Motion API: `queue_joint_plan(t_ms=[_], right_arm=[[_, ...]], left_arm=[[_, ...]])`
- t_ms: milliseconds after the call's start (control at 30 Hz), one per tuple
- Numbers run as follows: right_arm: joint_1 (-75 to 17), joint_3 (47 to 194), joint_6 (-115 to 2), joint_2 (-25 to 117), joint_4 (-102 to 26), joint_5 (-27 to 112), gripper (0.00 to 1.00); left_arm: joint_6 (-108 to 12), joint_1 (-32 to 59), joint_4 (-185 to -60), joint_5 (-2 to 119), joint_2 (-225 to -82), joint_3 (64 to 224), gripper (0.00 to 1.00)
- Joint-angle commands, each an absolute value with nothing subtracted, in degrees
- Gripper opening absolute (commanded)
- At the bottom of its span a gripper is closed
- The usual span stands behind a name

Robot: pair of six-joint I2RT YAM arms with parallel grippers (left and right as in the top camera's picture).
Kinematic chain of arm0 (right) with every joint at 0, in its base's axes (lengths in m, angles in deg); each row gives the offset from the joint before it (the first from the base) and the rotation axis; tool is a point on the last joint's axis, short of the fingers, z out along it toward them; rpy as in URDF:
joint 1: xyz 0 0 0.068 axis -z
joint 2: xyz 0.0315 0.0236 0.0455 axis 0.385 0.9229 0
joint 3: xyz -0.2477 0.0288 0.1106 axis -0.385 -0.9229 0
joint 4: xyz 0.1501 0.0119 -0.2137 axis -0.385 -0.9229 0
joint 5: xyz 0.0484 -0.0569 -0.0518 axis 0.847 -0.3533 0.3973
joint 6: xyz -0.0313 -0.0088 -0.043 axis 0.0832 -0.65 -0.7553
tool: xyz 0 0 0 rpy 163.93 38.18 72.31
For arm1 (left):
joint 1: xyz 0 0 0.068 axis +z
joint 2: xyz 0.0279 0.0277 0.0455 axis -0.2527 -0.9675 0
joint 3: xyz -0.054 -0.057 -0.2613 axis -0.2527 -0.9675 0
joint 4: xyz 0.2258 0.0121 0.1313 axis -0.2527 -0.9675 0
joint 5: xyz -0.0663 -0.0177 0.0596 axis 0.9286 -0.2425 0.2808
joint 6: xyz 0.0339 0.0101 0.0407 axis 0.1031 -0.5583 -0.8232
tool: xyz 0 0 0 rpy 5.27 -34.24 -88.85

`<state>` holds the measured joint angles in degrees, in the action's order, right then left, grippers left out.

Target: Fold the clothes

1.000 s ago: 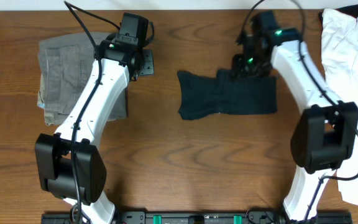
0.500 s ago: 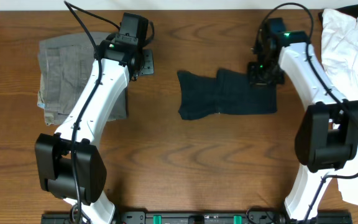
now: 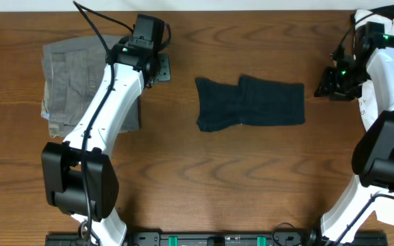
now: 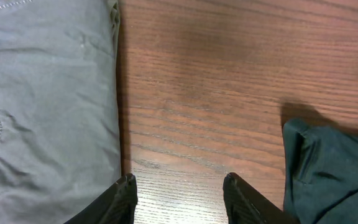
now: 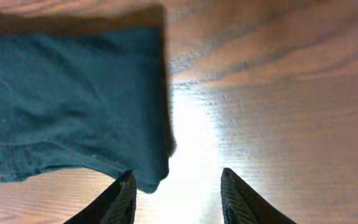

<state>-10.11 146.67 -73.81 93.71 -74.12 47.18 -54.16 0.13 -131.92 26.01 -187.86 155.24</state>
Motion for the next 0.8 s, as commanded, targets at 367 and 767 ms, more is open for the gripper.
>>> queue_joint_plan(t_ms=[367,767], right_arm=[[-10.3,131.66,-78.18,92.9,-58.14,57.26,0.54],[-10.39,124.29,-73.61,92.9,-46.39,60.99,0.4]], left_arm=[[-53.83,0.27,-132.12,25.33,-188.82,154.47,0.52],[-53.83,0.27,-132.18,25.33,-188.82,154.47,0.53]])
